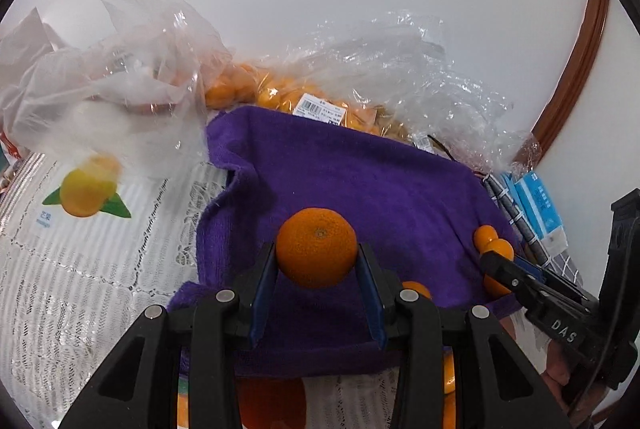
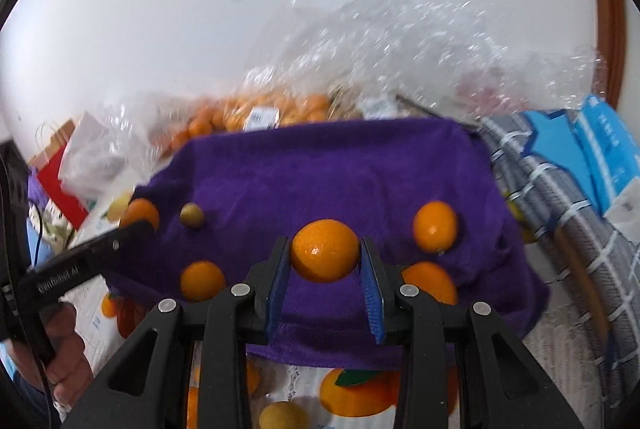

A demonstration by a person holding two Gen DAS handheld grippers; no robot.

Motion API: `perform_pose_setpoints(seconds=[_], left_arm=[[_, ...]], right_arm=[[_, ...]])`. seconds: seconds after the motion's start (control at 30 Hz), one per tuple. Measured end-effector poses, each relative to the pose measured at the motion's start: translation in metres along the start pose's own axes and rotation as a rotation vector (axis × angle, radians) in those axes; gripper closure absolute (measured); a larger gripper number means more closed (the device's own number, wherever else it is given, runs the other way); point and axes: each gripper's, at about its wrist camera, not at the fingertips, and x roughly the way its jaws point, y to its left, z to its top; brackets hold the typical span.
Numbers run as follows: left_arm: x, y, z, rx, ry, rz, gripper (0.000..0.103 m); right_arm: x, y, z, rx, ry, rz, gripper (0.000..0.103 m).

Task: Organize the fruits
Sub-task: 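Carry both held oranges over the purple towel and lower them, then open both tools to release the oranges onto the towel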

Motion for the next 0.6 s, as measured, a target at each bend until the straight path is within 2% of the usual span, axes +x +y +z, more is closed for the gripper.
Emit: perform_pose_setpoints(seconds=[0.2, 0.6], left_arm=[[0.005, -0.002, -0.001, 0.002, 0.018, -0.005, 0.065], [0.007, -0.008, -0.005, 0.023, 0.012, -0.002, 0.065]], right_arm=[[0.010, 0.008, -0.008, -0.037, 0.025, -0.016, 0.069], [0.019, 0.004, -0.012, -0.012, 0.044, -0.015, 0.069]])
